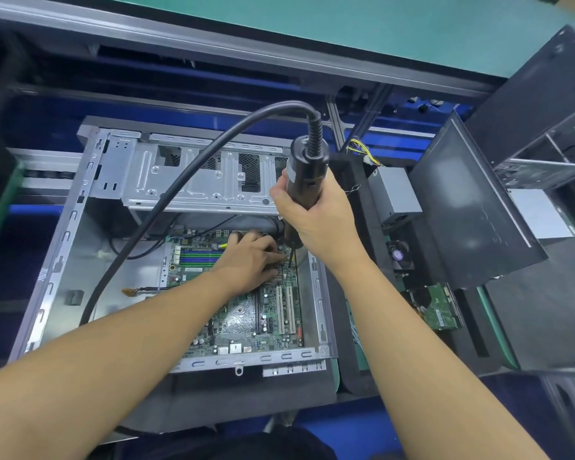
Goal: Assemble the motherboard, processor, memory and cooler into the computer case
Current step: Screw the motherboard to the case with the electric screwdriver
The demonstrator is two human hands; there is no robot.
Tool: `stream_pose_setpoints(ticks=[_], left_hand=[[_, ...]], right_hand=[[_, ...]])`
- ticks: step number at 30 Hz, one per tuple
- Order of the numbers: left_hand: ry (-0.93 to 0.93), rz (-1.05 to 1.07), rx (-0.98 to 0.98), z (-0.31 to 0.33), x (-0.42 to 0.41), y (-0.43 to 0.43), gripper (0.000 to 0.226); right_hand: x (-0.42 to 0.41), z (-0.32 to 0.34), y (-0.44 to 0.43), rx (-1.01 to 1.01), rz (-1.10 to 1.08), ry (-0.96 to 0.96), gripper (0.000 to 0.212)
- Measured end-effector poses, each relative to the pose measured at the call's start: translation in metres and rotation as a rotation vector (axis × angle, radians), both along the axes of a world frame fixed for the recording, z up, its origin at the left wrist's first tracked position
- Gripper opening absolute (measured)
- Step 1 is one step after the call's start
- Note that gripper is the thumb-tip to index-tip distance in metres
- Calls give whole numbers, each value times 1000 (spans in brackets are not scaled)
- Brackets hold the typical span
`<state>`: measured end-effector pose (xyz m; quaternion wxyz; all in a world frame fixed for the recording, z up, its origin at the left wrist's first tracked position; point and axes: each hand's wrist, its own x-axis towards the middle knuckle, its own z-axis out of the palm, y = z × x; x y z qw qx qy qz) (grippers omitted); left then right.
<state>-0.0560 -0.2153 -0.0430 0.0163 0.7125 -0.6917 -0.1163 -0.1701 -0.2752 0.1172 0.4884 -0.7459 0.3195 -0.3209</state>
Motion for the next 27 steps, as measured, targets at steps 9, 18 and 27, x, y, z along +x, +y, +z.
stream_pose_setpoints(ticks=[9,18,27], left_hand=[[-5,6,5,-1,-1,0,46],[-16,7,5,-3,-1,-1,46],[-68,-20,-28,-3,-1,0,47]], right_hand=[[1,-3,-2,8,-3,7,18],[3,-3,-3,2,6,1,16],[4,-5,-6,-1,26,-61,20]])
